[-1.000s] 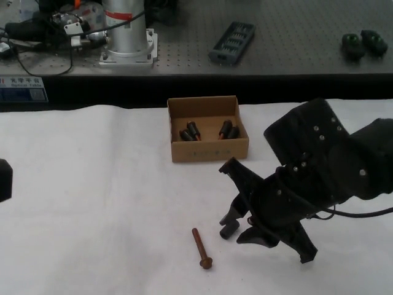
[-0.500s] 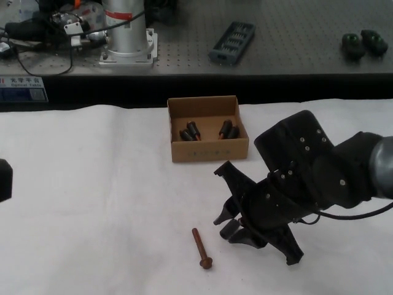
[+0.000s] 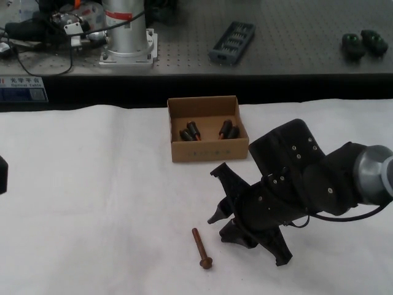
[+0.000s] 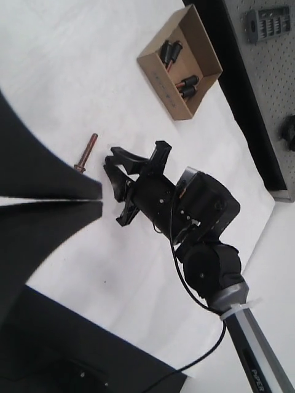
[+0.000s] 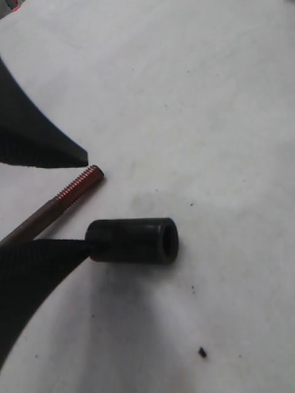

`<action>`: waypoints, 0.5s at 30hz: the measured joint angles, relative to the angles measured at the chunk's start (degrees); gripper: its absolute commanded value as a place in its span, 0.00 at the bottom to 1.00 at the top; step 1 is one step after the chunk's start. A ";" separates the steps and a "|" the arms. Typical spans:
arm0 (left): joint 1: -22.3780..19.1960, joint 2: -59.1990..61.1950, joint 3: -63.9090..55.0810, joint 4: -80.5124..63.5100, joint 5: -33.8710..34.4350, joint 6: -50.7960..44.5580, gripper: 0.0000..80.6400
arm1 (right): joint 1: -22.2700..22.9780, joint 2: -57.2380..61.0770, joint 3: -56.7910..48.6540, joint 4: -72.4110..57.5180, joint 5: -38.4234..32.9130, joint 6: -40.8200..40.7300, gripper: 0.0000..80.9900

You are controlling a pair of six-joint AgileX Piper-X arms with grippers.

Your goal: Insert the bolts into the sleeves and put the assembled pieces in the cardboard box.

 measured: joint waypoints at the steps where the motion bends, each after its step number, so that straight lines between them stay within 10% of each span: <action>1: 0.00 0.00 0.00 0.00 -0.86 0.00 0.01 | 0.00 0.00 0.00 0.00 0.19 -0.04 0.36; 15: 0.00 0.00 0.00 0.00 -2.89 0.00 0.01 | 0.00 0.00 0.00 2.32 1.22 -0.56 0.36</action>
